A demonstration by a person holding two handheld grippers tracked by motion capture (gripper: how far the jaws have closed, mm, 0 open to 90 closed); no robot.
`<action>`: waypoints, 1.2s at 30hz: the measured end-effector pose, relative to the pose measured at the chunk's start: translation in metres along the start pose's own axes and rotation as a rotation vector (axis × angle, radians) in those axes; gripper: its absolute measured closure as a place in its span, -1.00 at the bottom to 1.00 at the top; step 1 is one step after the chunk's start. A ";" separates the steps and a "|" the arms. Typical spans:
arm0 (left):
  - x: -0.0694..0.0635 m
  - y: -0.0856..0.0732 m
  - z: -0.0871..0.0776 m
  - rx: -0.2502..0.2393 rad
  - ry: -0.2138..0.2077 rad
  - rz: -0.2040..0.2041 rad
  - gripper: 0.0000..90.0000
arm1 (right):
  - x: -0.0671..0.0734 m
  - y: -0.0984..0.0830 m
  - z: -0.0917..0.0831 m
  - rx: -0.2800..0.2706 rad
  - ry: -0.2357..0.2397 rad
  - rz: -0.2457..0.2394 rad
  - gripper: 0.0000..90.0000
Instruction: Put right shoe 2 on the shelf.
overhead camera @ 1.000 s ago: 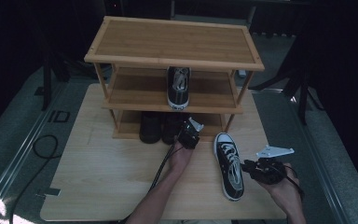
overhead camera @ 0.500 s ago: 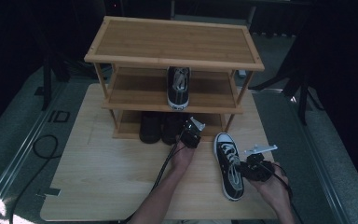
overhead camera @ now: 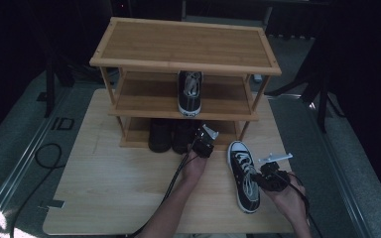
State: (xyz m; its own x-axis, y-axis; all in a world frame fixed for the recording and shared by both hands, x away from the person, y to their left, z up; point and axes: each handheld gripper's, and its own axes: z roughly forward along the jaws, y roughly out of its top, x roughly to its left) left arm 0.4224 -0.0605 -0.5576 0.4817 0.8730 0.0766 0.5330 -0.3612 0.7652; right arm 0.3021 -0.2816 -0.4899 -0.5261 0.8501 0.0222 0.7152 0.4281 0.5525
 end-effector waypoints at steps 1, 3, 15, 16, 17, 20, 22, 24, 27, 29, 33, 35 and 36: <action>0.000 0.000 0.000 -0.002 0.000 -0.001 1.00 | -0.001 -0.001 -0.001 -0.006 0.002 0.003 0.96; 0.000 0.000 0.000 -0.002 0.001 -0.002 1.00 | -0.005 -0.002 -0.003 -0.020 0.010 0.016 0.97; -0.001 -0.001 0.000 -0.005 0.005 -0.001 1.00 | -0.008 0.003 -0.010 -0.048 0.065 -0.050 0.97; -0.001 -0.001 0.000 -0.005 0.005 -0.001 1.00 | -0.008 0.004 -0.010 -0.051 0.069 -0.057 0.97; -0.001 -0.001 0.000 -0.005 0.005 -0.003 1.00 | -0.008 0.004 -0.011 -0.054 0.078 -0.061 0.97; -0.001 -0.001 0.000 -0.005 0.005 -0.004 1.00 | -0.008 0.007 -0.012 -0.058 0.086 -0.082 0.97; -0.001 -0.001 0.000 -0.005 0.005 -0.003 1.00 | -0.010 0.009 -0.013 -0.058 0.089 -0.089 0.97; -0.001 -0.001 0.000 -0.005 0.005 -0.004 1.00 | -0.011 0.010 -0.015 -0.062 0.092 -0.092 0.97; -0.001 -0.001 0.000 -0.004 0.006 -0.003 1.00 | -0.015 0.013 -0.019 -0.071 0.100 -0.094 0.97; -0.001 -0.001 0.000 -0.004 0.005 -0.003 1.00 | -0.018 0.015 -0.024 -0.081 0.101 -0.096 0.97; -0.001 -0.001 0.000 -0.004 0.006 -0.003 1.00 | -0.021 0.021 -0.032 -0.092 0.096 -0.105 0.97; -0.001 -0.001 0.000 -0.004 0.006 -0.004 1.00 | -0.023 0.024 -0.037 -0.098 0.097 -0.107 0.97; -0.001 -0.001 0.000 -0.004 0.006 -0.004 1.00 | -0.023 0.025 -0.039 -0.101 0.097 -0.110 0.97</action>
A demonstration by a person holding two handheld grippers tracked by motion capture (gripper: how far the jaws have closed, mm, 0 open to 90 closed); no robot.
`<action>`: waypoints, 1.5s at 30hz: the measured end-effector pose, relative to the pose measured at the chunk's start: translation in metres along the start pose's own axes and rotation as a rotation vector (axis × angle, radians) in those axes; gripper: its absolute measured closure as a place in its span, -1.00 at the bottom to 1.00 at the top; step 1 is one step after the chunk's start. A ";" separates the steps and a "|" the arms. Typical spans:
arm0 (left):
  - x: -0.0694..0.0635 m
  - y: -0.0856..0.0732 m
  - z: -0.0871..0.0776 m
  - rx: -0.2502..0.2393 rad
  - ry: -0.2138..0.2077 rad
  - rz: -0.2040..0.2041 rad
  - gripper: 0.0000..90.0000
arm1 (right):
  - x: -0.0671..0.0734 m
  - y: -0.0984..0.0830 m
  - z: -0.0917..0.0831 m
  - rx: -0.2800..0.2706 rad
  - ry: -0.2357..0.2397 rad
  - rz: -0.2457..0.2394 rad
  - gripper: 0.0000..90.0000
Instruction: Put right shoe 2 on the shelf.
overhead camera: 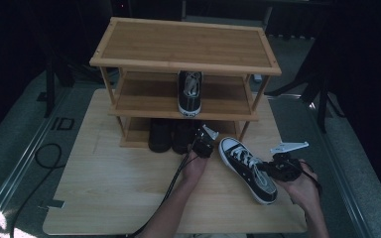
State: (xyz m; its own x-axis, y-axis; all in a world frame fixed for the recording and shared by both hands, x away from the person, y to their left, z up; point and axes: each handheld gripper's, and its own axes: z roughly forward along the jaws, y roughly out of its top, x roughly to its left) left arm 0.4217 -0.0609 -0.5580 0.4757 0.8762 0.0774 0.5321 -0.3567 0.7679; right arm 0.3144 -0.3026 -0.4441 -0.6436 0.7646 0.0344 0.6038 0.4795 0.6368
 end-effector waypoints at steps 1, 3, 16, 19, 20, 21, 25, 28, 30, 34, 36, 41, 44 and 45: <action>0.000 0.000 0.000 0.000 0.000 0.000 1.00 | 0.000 0.001 -0.002 -0.003 0.000 -0.002 0.97; 0.000 0.000 0.000 0.000 0.000 -0.001 1.00 | 0.001 0.004 -0.008 -0.009 0.000 -0.010 0.97; 0.000 0.000 0.000 0.001 0.000 -0.004 1.00 | 0.001 0.015 -0.035 -0.050 0.003 -0.025 0.97; 0.000 0.000 0.000 -0.004 0.001 -0.011 1.00 | 0.000 0.017 -0.039 -0.055 0.004 -0.028 0.97; -0.001 0.000 0.000 -0.007 0.001 -0.015 1.00 | 0.000 0.018 -0.040 -0.058 0.007 -0.028 0.97; 0.000 0.000 0.000 -0.001 0.001 -0.008 1.00 | 0.000 0.018 -0.041 -0.061 0.007 -0.028 0.97; 0.000 0.000 0.000 0.000 0.001 -0.007 1.00 | 0.001 0.023 -0.046 -0.066 0.011 -0.036 0.97; 0.000 0.000 0.000 -0.003 0.002 -0.012 1.00 | 0.003 0.027 -0.050 -0.069 0.009 -0.044 0.97; -0.001 0.000 0.001 -0.018 0.005 -0.030 1.00 | 0.003 0.029 -0.052 -0.076 0.010 -0.049 0.97; 0.000 0.000 0.000 0.004 0.001 -0.007 1.00 | 0.005 0.034 -0.059 -0.081 0.013 -0.059 0.97; 0.000 0.000 0.000 0.004 0.001 -0.008 1.00 | 0.006 0.036 -0.062 -0.083 0.013 -0.063 0.97; 0.000 0.000 0.000 0.005 0.001 -0.006 1.00 | 0.007 0.041 -0.070 -0.099 0.018 -0.075 0.97; 0.000 0.000 0.000 0.002 0.000 -0.010 1.00 | 0.008 0.045 -0.076 -0.112 0.021 -0.079 0.97; 0.000 0.000 0.000 0.001 -0.001 -0.011 1.00 | 0.008 0.046 -0.077 -0.113 0.021 -0.081 0.97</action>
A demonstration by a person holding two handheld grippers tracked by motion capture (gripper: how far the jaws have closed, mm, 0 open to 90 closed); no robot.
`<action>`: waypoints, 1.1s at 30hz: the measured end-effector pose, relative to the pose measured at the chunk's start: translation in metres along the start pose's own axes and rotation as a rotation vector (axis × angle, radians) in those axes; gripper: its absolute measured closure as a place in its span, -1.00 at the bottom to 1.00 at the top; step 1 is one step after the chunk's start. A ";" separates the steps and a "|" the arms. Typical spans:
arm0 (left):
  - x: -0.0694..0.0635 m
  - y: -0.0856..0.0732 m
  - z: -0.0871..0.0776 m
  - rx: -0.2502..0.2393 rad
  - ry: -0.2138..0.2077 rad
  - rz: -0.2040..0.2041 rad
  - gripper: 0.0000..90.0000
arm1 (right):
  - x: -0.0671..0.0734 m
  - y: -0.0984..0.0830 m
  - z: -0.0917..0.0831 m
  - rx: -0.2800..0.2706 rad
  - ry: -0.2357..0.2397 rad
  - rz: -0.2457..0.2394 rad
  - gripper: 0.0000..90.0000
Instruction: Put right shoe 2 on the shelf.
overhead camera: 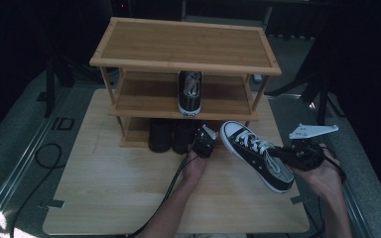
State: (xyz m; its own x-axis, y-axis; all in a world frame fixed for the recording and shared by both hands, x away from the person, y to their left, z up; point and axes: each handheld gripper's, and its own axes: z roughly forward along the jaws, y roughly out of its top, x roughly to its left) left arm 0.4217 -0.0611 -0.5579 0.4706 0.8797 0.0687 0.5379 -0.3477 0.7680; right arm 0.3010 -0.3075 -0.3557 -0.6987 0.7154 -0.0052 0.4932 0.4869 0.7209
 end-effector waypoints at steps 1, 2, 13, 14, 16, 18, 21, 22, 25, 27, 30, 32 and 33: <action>0.000 0.000 0.000 0.000 -0.001 0.000 1.00 | 0.000 0.002 -0.001 -0.004 0.002 -0.003 0.97; 0.000 0.000 0.000 0.000 0.000 -0.001 1.00 | 0.000 0.003 -0.002 -0.006 0.002 -0.002 0.97; 0.000 0.000 0.000 -0.002 0.010 -0.006 1.00 | 0.005 0.024 -0.008 -0.032 -0.002 -0.027 0.97; 0.000 0.000 0.000 -0.001 0.010 -0.006 1.00 | 0.005 0.027 -0.008 -0.037 -0.002 -0.026 0.97; 0.000 0.000 0.000 0.002 0.015 -0.001 1.00 | 0.005 0.032 -0.007 -0.049 -0.006 -0.034 0.97; 0.000 0.000 0.000 0.002 0.013 -0.001 1.00 | 0.005 0.038 -0.006 -0.056 -0.010 -0.031 0.97; -0.001 0.000 0.000 -0.002 0.016 -0.006 1.00 | 0.004 0.046 -0.002 -0.068 -0.021 -0.021 0.97; 0.000 0.000 0.000 -0.001 0.016 -0.005 1.00 | 0.004 0.049 0.000 -0.070 -0.022 -0.018 0.97; -0.001 0.000 0.000 -0.002 0.016 -0.006 1.00 | 0.004 0.057 0.007 -0.071 -0.028 -0.009 0.97; -0.001 0.000 0.000 -0.002 0.017 -0.007 1.00 | 0.003 0.062 0.012 -0.073 -0.028 0.001 0.97; -0.001 0.000 0.000 -0.002 0.017 -0.007 1.00 | 0.002 0.068 0.019 -0.077 -0.034 0.018 0.97; -0.001 0.000 0.000 -0.002 0.018 -0.007 1.00 | 0.002 0.073 0.023 -0.074 -0.041 0.027 0.97; 0.000 0.000 0.000 -0.002 0.017 -0.007 1.00 | 0.001 0.075 0.026 -0.075 -0.046 0.034 0.97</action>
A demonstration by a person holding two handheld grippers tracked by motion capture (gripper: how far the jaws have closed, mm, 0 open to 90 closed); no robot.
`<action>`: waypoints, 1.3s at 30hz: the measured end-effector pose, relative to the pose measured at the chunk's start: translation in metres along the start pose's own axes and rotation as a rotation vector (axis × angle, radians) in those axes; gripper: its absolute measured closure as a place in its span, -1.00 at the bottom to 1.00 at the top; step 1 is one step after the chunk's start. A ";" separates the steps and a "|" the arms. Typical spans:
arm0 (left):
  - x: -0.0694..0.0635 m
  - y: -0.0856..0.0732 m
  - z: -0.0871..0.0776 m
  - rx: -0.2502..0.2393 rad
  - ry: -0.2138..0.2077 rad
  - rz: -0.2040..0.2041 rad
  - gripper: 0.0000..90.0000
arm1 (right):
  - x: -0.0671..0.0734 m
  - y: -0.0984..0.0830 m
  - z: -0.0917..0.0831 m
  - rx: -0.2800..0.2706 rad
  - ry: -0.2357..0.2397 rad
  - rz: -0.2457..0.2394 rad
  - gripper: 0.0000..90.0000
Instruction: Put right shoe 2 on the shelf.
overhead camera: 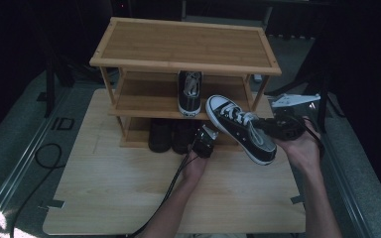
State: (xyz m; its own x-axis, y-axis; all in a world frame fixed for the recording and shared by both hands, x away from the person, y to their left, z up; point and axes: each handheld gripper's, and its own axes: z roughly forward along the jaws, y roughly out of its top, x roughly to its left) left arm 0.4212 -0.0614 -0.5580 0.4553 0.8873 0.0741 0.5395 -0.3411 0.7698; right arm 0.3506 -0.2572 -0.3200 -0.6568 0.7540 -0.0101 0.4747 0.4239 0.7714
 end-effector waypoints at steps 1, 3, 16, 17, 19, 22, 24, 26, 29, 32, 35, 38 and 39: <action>0.000 0.000 0.000 0.000 0.001 0.000 1.00 | 0.000 0.002 0.003 0.000 -0.009 0.005 0.97; 0.000 0.000 0.000 0.000 0.000 -0.001 1.00 | 0.001 0.005 0.007 -0.002 -0.028 0.017 0.97; 0.000 0.000 0.000 0.000 -0.013 0.002 1.00 | 0.003 0.019 0.031 -0.058 -0.109 0.120 0.97; 0.000 0.000 0.000 0.000 -0.012 0.002 1.00 | 0.004 0.020 0.033 -0.062 -0.116 0.126 0.97; 0.000 0.000 0.000 0.000 0.000 0.001 1.00 | 0.006 0.023 0.036 -0.067 -0.119 0.133 0.97; 0.000 0.000 0.000 0.000 0.001 0.000 1.00 | 0.008 0.027 0.041 -0.069 -0.117 0.138 0.97; 0.000 0.000 0.000 0.000 0.000 0.000 1.00 | 0.009 0.028 0.044 -0.068 -0.114 0.152 0.96; 0.000 0.000 0.000 0.000 0.001 0.000 1.00 | 0.008 0.028 0.044 -0.071 -0.116 0.165 0.95; 0.000 0.000 0.000 0.000 0.000 0.000 1.00 | 0.007 0.026 0.044 -0.074 -0.122 0.169 0.93; 0.000 0.000 0.000 0.000 0.000 -0.001 1.00 | 0.007 0.027 0.045 -0.094 -0.118 0.197 0.93; 0.000 0.000 0.000 0.001 0.000 0.000 1.00 | 0.007 0.028 0.046 -0.111 -0.115 0.207 0.95; 0.000 0.000 0.000 0.000 0.000 0.000 1.00 | 0.007 0.029 0.048 -0.115 -0.113 0.231 0.95; 0.000 0.000 0.000 0.000 0.001 0.000 1.00 | 0.007 0.029 0.049 -0.124 -0.108 0.237 0.95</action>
State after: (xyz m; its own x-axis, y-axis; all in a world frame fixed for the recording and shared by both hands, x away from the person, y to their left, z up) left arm 0.4211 -0.0616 -0.5579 0.4546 0.8876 0.0741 0.5400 -0.3408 0.7696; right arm 0.3881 -0.2148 -0.3286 -0.4664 0.8768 0.1172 0.5280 0.1696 0.8322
